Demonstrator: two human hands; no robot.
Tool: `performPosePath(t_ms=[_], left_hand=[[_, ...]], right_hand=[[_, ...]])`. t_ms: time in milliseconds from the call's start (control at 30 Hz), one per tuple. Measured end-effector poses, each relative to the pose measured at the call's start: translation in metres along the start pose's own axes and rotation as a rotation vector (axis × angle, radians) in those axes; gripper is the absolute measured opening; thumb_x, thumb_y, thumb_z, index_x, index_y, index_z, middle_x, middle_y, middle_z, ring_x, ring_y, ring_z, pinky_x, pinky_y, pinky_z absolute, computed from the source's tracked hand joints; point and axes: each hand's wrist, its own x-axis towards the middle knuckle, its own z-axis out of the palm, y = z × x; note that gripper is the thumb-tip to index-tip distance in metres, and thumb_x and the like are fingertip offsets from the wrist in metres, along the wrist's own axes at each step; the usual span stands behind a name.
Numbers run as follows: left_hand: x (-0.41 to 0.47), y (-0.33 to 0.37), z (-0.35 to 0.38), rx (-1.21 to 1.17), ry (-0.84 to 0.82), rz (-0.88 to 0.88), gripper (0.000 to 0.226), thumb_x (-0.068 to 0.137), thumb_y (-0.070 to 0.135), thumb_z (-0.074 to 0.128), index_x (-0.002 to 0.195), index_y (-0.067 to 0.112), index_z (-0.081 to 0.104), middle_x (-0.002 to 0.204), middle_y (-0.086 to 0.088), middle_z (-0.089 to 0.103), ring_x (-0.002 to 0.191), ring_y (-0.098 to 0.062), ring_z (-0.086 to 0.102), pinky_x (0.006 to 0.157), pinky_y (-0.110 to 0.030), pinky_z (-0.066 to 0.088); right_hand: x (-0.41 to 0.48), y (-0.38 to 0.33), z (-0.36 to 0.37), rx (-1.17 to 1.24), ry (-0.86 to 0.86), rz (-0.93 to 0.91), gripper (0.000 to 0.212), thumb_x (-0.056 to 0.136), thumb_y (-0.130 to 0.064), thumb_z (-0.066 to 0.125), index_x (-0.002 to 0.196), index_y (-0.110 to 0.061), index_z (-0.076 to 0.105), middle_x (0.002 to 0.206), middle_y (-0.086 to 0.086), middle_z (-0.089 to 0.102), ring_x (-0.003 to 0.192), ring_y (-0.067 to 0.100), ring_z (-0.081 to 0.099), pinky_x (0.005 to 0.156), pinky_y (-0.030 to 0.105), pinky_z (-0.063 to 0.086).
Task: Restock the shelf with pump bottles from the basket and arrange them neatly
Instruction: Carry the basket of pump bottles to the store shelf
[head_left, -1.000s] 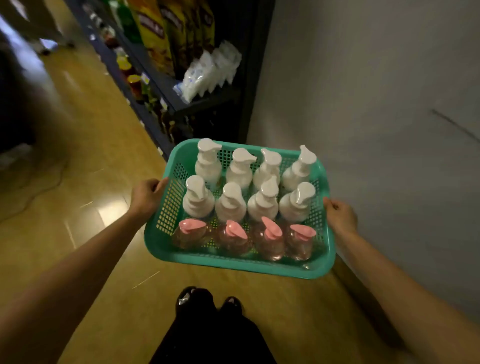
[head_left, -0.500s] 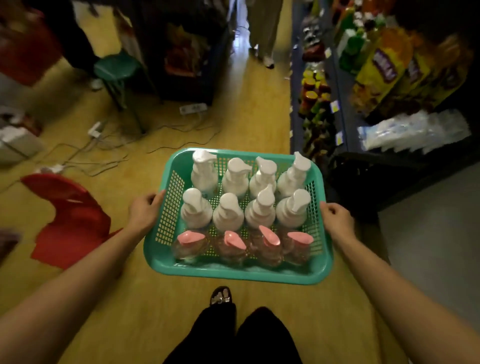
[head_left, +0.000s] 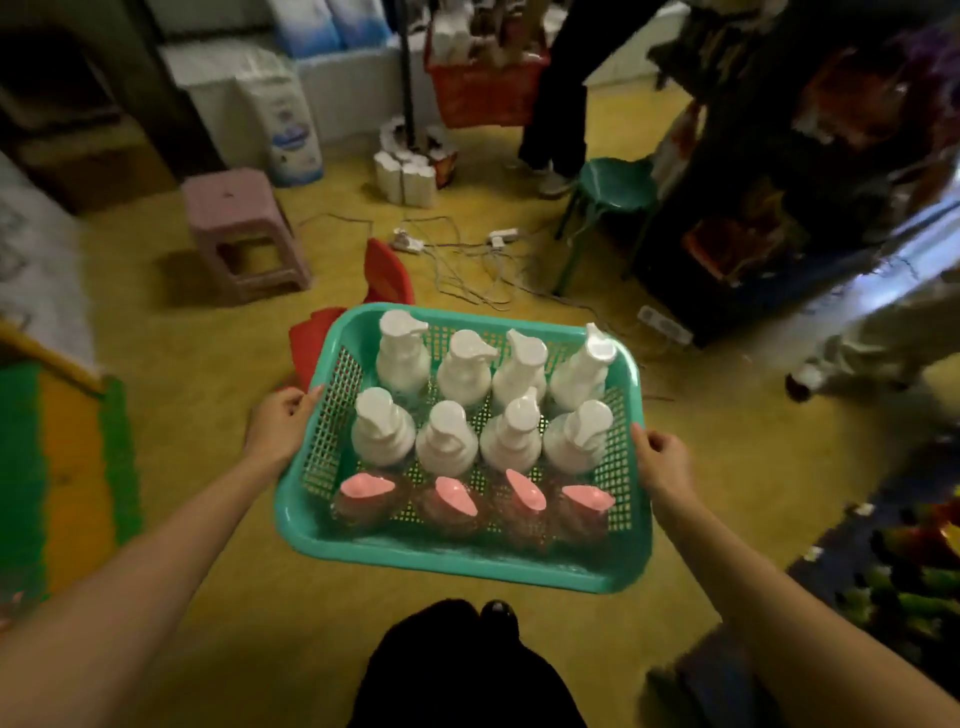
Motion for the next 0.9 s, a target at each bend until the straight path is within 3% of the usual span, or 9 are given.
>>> performPosePath(t_ms=[100, 300, 367, 433, 500, 567, 667, 800, 900], left_hand=[[-0.004, -0.022, -0.019, -0.041, 0.107, -0.111, 0.030, 0.092, 0.033, 0.047, 0.071, 0.014, 0.059, 0.061, -0.011, 0.052, 0.061, -0.021, 0.046, 0.054, -0.033, 0.030], [-0.015, -0.072, -0.063, -0.098, 0.347, -0.315, 0.035, 0.092, 0.024, 0.050, 0.072, -0.001, 0.066, 0.062, -0.016, 0.053, 0.065, -0.021, 0.047, 0.053, -0.034, 0.026], [-0.015, -0.089, -0.076, -0.074, 0.397, -0.366, 0.042, 0.092, 0.022, 0.049, 0.053, 0.005, 0.052, 0.056, -0.021, 0.046, 0.061, -0.022, 0.041, 0.051, -0.035, 0.020], [-0.013, -0.109, -0.093, -0.060, 0.463, -0.422, 0.050, 0.092, 0.019, 0.050, 0.044, 0.014, 0.034, 0.054, -0.030, 0.041, 0.059, -0.023, 0.038, 0.055, -0.035, 0.023], [-0.013, -0.124, -0.109, -0.080, 0.519, -0.492, 0.047, 0.092, 0.018, 0.050, 0.047, 0.008, 0.042, 0.057, -0.033, 0.046, 0.061, -0.024, 0.041, 0.058, -0.036, 0.026], [-0.015, -0.135, -0.124, -0.101, 0.579, -0.556, 0.037, 0.092, 0.016, 0.050, 0.059, 0.000, 0.055, 0.061, -0.024, 0.051, 0.064, -0.023, 0.046, 0.059, -0.032, 0.028], [-0.018, -0.148, -0.144, -0.116, 0.689, -0.601, 0.037, 0.091, 0.016, 0.050, 0.056, 0.004, 0.048, 0.058, -0.020, 0.050, 0.062, -0.024, 0.047, 0.054, -0.035, 0.028], [-0.026, -0.176, -0.164, -0.174, 0.815, -0.778, 0.045, 0.091, 0.026, 0.051, 0.061, -0.008, 0.053, 0.068, -0.032, 0.062, 0.065, -0.040, 0.059, 0.061, -0.044, 0.044], [-0.028, -0.188, -0.172, -0.271, 0.914, -0.863, 0.045, 0.091, 0.027, 0.051, 0.061, -0.007, 0.053, 0.067, -0.032, 0.062, 0.059, -0.027, 0.055, 0.056, -0.034, 0.044]], right_hand=[[0.025, -0.054, 0.026, -0.077, -0.109, -0.117, 0.036, 0.090, -0.045, 0.042, 0.085, -0.016, 0.063, 0.084, 0.010, 0.069, 0.077, 0.026, 0.064, 0.077, 0.046, 0.055], [0.046, -0.157, 0.108, -0.214, -0.316, -0.314, 0.029, 0.092, -0.038, 0.043, 0.093, -0.016, 0.061, 0.082, 0.005, 0.064, 0.077, 0.024, 0.064, 0.077, 0.044, 0.055], [0.048, -0.186, 0.139, -0.254, -0.379, -0.383, 0.030, 0.093, -0.038, 0.044, 0.092, -0.014, 0.063, 0.081, 0.007, 0.065, 0.072, 0.023, 0.063, 0.071, 0.039, 0.054], [0.048, -0.217, 0.176, -0.288, -0.438, -0.446, 0.029, 0.092, -0.038, 0.045, 0.082, -0.017, 0.062, 0.084, 0.012, 0.069, 0.078, 0.029, 0.066, 0.077, 0.046, 0.055], [0.044, -0.247, 0.212, -0.322, -0.499, -0.497, 0.028, 0.092, -0.037, 0.044, 0.080, -0.017, 0.060, 0.086, 0.014, 0.069, 0.081, 0.031, 0.066, 0.080, 0.046, 0.054], [0.037, -0.276, 0.246, -0.348, -0.564, -0.537, 0.031, 0.092, -0.038, 0.043, 0.088, -0.013, 0.063, 0.085, 0.012, 0.068, 0.076, 0.028, 0.065, 0.076, 0.041, 0.053], [0.025, -0.317, 0.289, -0.422, -0.631, -0.621, 0.037, 0.090, -0.042, 0.043, 0.100, -0.014, 0.066, 0.092, 0.009, 0.068, 0.083, 0.028, 0.065, 0.077, 0.039, 0.052], [0.002, -0.370, 0.346, -0.463, -0.732, -0.719, 0.035, 0.091, -0.040, 0.044, 0.098, -0.013, 0.067, 0.093, 0.010, 0.069, 0.082, 0.027, 0.064, 0.070, 0.034, 0.052], [-0.016, -0.402, 0.393, -0.524, -0.808, -0.821, 0.039, 0.091, -0.039, 0.044, 0.091, -0.006, 0.065, 0.092, 0.017, 0.069, 0.080, 0.031, 0.062, 0.072, 0.039, 0.050]])
